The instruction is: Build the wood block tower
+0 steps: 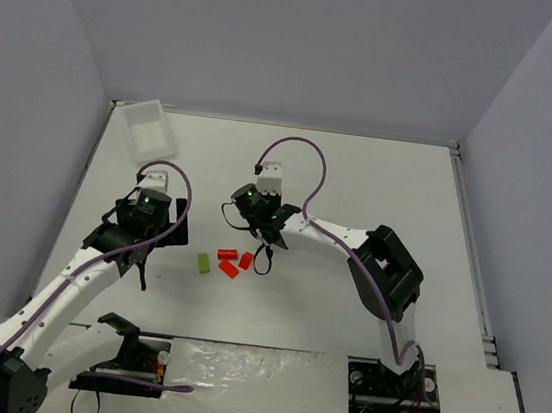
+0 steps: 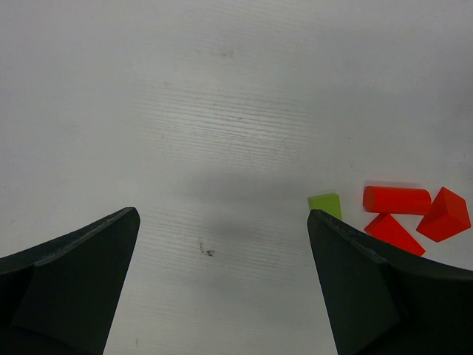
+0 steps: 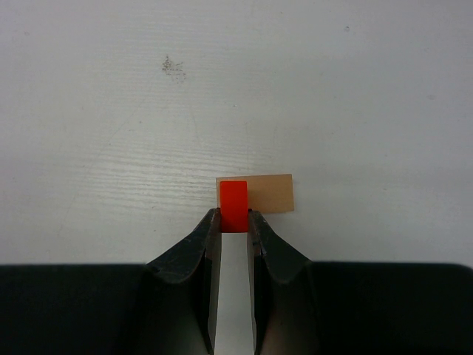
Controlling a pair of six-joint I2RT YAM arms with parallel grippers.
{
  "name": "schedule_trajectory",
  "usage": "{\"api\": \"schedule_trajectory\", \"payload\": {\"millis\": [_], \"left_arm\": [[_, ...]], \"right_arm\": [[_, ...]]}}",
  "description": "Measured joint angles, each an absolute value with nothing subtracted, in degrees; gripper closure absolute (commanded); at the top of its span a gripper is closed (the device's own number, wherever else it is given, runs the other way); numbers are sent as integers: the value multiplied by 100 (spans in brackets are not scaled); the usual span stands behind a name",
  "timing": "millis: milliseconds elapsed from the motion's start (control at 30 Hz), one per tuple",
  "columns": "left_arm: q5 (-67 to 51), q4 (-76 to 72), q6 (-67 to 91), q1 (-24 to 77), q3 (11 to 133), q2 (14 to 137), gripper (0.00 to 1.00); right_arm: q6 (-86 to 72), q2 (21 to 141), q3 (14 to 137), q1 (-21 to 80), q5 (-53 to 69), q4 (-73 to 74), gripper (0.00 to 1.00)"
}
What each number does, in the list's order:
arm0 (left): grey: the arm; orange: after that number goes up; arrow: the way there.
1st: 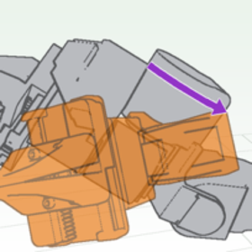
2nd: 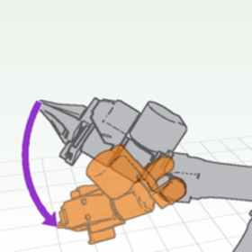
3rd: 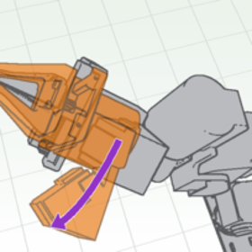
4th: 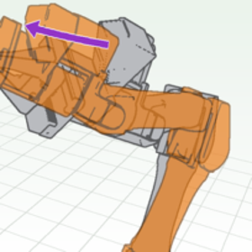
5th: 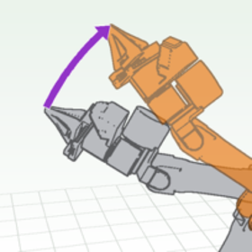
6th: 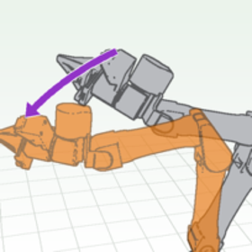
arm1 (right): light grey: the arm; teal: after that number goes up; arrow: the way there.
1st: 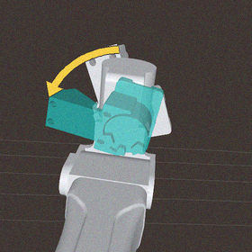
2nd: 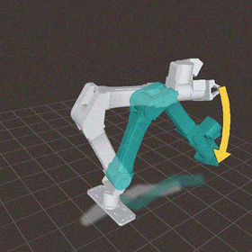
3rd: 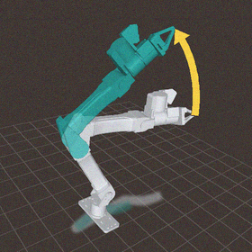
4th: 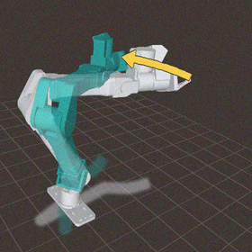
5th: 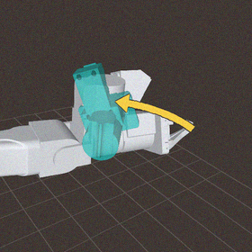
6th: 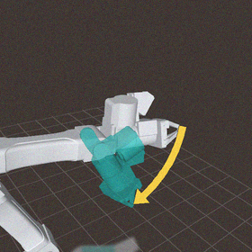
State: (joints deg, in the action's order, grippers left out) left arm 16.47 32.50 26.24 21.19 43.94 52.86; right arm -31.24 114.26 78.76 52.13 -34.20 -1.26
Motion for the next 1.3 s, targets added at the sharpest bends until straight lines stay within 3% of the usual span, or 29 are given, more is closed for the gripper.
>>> {"api": "schedule_trajectory", "payload": {"millis": [1300], "left_arm": [[1527,3208,2622,2119,4394,5286,3]], "right_arm": [[-3166,11544,7972,5218,-3601,-154,93]]}}
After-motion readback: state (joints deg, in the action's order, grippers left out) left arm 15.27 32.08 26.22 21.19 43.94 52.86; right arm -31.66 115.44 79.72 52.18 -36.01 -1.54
